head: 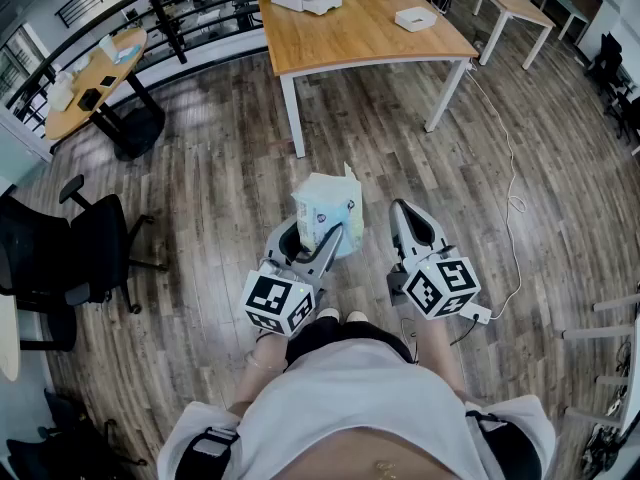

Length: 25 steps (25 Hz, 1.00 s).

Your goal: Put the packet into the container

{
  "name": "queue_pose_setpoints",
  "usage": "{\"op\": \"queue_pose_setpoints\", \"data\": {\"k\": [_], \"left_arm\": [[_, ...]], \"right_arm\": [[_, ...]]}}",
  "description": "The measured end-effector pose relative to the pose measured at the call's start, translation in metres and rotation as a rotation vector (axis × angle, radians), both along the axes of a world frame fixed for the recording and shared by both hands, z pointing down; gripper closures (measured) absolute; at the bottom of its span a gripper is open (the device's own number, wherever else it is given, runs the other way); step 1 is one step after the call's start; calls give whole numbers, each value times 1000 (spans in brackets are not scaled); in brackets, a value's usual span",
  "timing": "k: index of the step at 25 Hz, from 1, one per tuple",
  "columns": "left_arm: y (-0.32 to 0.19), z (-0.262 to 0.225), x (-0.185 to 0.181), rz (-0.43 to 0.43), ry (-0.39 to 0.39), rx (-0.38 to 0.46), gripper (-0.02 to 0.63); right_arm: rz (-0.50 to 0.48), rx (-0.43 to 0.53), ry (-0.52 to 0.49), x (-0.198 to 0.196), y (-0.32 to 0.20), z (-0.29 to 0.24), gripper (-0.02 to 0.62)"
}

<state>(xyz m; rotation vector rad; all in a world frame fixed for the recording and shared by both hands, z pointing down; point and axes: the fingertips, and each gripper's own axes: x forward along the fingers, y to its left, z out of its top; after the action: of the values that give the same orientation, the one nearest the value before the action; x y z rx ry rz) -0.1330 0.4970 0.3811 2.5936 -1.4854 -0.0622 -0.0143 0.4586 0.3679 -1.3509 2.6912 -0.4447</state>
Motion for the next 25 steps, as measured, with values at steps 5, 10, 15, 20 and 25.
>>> {"op": "queue_pose_setpoints", "data": {"k": [5, 10, 15, 20, 25], "left_arm": [[2, 1, -3, 8, -5, 8, 393], [5, 0, -8, 16, -15, 6, 393], [5, 1, -13, 26, -22, 12, 393], [5, 6, -21, 37, -37, 24, 393], [3, 8, -32, 47, -39, 24, 393]], "right_arm": [[-1, 12, 7, -5, 2, 1, 584], [9, 6, -3, -10, 6, 1, 584], [35, 12, -39, -13, 5, -1, 584], [64, 1, -39, -19, 4, 7, 584], [67, -11, -47, -33, 3, 13, 584]]}}
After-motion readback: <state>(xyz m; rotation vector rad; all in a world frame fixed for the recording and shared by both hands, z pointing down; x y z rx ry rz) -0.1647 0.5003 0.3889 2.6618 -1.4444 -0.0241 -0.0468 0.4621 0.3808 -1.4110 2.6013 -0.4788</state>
